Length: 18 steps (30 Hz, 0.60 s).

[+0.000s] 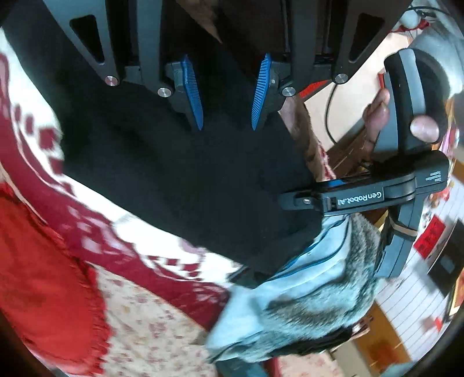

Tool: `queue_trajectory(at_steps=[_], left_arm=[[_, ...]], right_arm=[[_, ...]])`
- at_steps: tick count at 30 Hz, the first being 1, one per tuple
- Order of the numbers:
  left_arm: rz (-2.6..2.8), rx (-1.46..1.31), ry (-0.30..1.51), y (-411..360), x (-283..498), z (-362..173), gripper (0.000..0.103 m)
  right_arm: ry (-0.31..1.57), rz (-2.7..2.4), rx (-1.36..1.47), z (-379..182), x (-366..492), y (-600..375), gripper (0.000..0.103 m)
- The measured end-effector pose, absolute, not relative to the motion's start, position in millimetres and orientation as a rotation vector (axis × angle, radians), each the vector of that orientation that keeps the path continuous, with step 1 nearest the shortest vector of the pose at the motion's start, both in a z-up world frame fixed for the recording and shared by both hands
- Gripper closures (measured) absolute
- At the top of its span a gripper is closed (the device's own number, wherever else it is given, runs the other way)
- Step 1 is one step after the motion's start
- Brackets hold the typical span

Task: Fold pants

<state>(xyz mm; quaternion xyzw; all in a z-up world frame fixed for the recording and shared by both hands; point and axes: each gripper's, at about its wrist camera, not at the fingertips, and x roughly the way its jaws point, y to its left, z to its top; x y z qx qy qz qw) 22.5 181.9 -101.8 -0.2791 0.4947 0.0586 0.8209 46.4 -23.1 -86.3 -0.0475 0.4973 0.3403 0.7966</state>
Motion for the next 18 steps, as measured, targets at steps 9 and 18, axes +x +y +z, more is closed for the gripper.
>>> queue_trajectory(at_steps=[9,18], left_arm=[[0.164,-0.523,1.048,171,13,-90,0.033],[0.151,-0.592,1.078,171,19,-101,0.033]], right_arm=[[1.05,0.526,0.066,-73,38,-131,0.068],[1.045,0.46,0.233,-73,32,-183,0.066]])
